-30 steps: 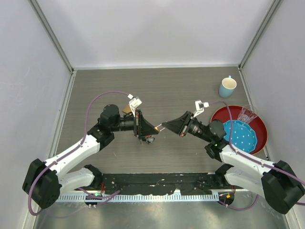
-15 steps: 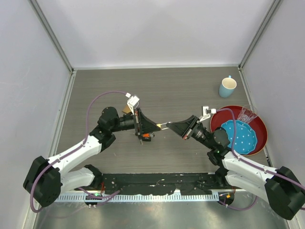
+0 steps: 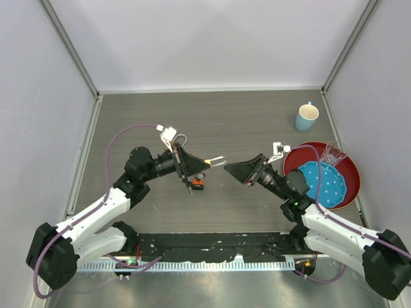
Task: Lock with the key
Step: Pick up the lock from the center of the board.
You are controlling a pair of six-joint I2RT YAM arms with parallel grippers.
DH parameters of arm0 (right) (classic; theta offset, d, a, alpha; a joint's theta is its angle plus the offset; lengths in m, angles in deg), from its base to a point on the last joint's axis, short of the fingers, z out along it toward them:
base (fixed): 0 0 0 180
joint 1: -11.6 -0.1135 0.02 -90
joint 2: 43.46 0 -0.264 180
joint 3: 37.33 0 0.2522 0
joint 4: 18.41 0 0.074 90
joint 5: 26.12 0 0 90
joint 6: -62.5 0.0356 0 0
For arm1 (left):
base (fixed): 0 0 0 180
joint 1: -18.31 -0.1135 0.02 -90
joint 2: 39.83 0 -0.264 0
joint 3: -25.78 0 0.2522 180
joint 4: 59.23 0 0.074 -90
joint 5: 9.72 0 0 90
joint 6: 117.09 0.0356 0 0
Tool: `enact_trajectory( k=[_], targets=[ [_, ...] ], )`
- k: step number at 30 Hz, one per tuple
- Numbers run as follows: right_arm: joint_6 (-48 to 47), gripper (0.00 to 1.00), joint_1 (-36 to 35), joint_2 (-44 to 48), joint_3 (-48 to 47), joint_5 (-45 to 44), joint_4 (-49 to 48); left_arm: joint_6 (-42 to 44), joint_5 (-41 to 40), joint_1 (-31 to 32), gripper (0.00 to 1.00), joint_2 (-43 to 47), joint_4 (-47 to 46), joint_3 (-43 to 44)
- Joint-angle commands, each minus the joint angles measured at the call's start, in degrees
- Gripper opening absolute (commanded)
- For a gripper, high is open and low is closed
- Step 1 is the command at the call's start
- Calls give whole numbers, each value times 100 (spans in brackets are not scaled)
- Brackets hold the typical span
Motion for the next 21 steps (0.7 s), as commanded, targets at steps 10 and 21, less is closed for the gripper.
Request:
enact_trajectory(
  k=[10, 21],
  targets=[
    [-2069, 82, 266, 762, -1180, -305, 2753, 1211, 400, -984, 0, 45, 1863, 1210],
    [-2280, 59, 478, -275, -1884, 1558, 2217, 1502, 1516, -1019, 0, 291, 2603, 1457]
  ],
)
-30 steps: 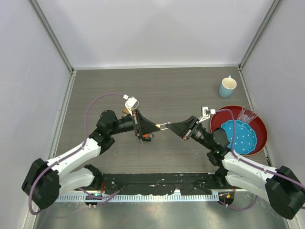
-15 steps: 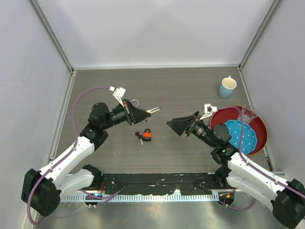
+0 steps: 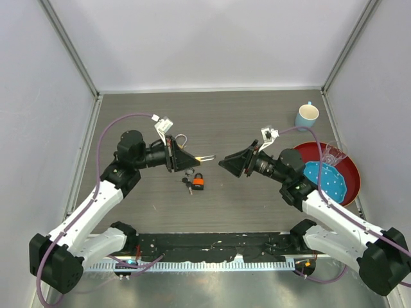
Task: Lock with the key
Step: Pick up the lock from the center of the board.
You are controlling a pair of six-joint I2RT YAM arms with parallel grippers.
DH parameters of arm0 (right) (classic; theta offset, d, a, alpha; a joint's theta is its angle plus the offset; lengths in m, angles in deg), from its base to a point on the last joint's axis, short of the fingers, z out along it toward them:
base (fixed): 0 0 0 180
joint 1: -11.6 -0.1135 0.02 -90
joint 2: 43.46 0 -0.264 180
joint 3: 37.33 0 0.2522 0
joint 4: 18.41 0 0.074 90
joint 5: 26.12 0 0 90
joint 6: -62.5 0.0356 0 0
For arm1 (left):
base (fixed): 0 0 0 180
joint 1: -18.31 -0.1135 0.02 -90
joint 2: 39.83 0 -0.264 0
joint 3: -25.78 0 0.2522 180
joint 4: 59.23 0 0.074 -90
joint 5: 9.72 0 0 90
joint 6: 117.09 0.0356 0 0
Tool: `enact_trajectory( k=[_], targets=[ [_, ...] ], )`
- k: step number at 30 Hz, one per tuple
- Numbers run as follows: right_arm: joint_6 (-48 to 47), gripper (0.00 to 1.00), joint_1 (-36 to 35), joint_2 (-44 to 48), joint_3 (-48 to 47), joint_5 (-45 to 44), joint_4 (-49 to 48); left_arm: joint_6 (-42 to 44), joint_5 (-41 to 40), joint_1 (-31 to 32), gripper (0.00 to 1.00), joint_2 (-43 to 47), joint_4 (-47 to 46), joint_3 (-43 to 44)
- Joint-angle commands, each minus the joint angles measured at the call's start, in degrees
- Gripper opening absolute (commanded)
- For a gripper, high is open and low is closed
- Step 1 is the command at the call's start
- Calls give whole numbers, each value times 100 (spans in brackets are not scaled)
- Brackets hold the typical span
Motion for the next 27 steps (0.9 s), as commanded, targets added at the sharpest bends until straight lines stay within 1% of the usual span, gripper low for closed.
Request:
enact_trajectory(
  k=[1, 6, 11, 16, 20, 21, 23, 27],
  targets=[
    [-215, 59, 17, -99, -426, 906, -449, 103, 686, -20, 0, 233, 48, 154],
    [-162, 59, 17, -204, -559, 1371, -624, -90, 862, -20, 0, 294, -224, 66],
    [-162, 61, 25, -274, -568, 1373, -748, -327, 1029, -20, 0, 242, -636, -39],
    [-92, 59, 8, -485, -647, 1601, -941, -424, 1064, -20, 0, 233, -821, -92],
    [22, 54, 16, -477, -586, 1549, -1117, -450, 1056, -20, 0, 180, -875, -118],
    [66, 53, 8, -459, -507, 1549, -1291, -494, 1056, -20, 0, 171, -910, -136],
    [207, 53, 16, -407, -436, 1479, -1451, -556, 1091, -29, 0, 136, -1042, -188],
    [181, 53, 16, -336, -366, 1399, -1469, -600, 1100, -20, 0, 127, -1121, -233]
  ],
)
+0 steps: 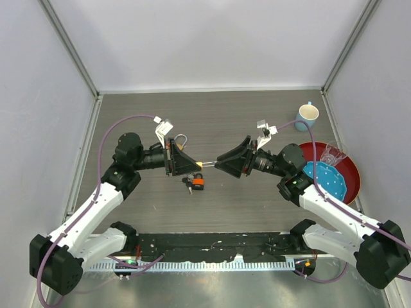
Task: Lock with the key
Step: Pick up the lock from the center of the board, then lock the lock.
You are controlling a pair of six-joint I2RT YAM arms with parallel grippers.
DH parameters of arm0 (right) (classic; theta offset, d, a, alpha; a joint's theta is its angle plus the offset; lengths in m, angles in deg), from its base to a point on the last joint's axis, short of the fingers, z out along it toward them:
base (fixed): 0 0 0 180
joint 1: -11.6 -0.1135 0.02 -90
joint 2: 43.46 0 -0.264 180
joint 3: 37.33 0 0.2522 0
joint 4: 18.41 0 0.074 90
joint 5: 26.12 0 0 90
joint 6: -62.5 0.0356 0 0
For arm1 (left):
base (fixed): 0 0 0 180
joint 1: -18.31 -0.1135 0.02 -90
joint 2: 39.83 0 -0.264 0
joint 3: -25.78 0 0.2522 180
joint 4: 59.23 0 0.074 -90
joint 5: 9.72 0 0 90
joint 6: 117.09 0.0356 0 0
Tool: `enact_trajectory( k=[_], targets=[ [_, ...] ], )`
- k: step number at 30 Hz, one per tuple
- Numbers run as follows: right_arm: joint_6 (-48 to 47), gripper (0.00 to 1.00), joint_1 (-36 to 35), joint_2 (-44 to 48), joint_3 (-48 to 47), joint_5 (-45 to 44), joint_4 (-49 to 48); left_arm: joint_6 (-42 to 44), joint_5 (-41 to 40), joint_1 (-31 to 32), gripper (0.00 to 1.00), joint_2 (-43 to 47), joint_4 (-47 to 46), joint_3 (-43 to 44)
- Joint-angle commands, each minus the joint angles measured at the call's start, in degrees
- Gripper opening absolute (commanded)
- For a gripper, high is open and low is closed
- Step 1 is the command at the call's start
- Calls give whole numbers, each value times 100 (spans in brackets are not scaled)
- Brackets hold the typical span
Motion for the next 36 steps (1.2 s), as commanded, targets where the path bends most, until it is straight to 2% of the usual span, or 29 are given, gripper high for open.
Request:
enact_trajectory(
  k=[1, 4, 9, 22, 25, 26, 29, 31, 36],
  targets=[
    [84, 52, 10, 143, -9, -15, -512, -165, 171, -20, 0, -4, -533, -40],
    [146, 45, 10, 46, -45, 152, -599, -191, 153, -21, 0, 5, -577, -49],
    [129, 41, 10, 19, -1, 205, -573, -244, 83, -21, 0, 14, -621, -49],
    [181, 35, 10, -60, -1, 258, -573, -394, 153, -20, 0, 84, -779, -93],
    [208, 21, 10, 11, 25, 170, -573, -402, 179, -20, 0, 84, -815, -111],
    [225, 13, 10, 37, 26, 135, -565, -402, 197, -20, 0, 84, -815, -111],
    [260, 5, 10, 46, 8, 117, -556, -341, 241, -20, 0, 93, -762, -119],
    [278, 2, 19, 54, 8, 117, -556, -297, 311, -20, 0, 84, -762, -119],
    [304, 2, 10, -16, -18, 135, -556, -279, 285, -20, 0, 102, -771, -155]
  ],
)
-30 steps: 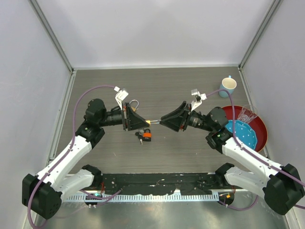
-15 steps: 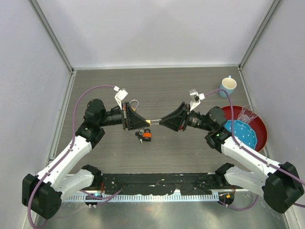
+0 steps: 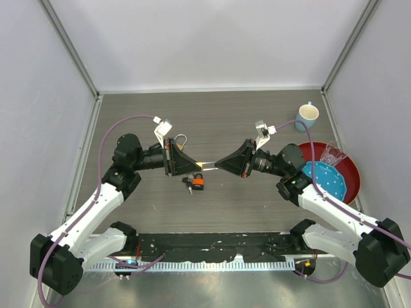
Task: Lock with the key
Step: Lock the lock.
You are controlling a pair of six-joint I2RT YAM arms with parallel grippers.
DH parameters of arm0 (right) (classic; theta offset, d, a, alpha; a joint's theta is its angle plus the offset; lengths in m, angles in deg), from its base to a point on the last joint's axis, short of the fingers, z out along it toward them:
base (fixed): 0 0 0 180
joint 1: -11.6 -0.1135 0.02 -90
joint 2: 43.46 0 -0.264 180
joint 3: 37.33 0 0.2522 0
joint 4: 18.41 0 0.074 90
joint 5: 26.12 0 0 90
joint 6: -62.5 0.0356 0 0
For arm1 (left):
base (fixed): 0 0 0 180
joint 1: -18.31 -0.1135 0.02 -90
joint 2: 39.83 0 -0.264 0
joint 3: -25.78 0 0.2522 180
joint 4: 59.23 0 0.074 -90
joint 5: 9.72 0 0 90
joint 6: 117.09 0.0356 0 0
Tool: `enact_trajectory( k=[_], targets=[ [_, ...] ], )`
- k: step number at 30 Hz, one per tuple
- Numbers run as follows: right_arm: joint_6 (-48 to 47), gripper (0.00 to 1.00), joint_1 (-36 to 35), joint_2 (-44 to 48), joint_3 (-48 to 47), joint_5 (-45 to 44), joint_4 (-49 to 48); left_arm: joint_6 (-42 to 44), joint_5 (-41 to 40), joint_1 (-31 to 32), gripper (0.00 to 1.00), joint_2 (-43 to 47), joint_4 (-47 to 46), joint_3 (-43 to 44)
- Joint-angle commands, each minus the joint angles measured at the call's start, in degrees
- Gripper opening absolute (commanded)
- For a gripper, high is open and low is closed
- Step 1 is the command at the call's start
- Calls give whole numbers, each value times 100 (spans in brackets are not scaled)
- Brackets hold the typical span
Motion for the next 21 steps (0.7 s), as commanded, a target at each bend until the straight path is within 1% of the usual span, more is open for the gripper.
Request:
enact_trajectory(
  k=[1, 3, 7, 10, 21],
  targets=[
    [16, 2, 10, 46, -62, -69, -311, 35, 115, -29, 0, 110, -342, -23],
    [86, 2, 10, 28, -53, -95, -354, 18, 97, -12, 0, 93, -386, -32],
    [402, 2, -51, -103, 26, -86, -872, 44, 9, -20, 0, 75, -421, -76],
    [464, 2, -139, -192, 26, -121, -1013, 35, -52, -12, 0, 49, -474, -120],
    [499, 2, -456, -429, -97, -200, -1119, 114, -131, 41, 0, -109, -623, -190]
  ],
)
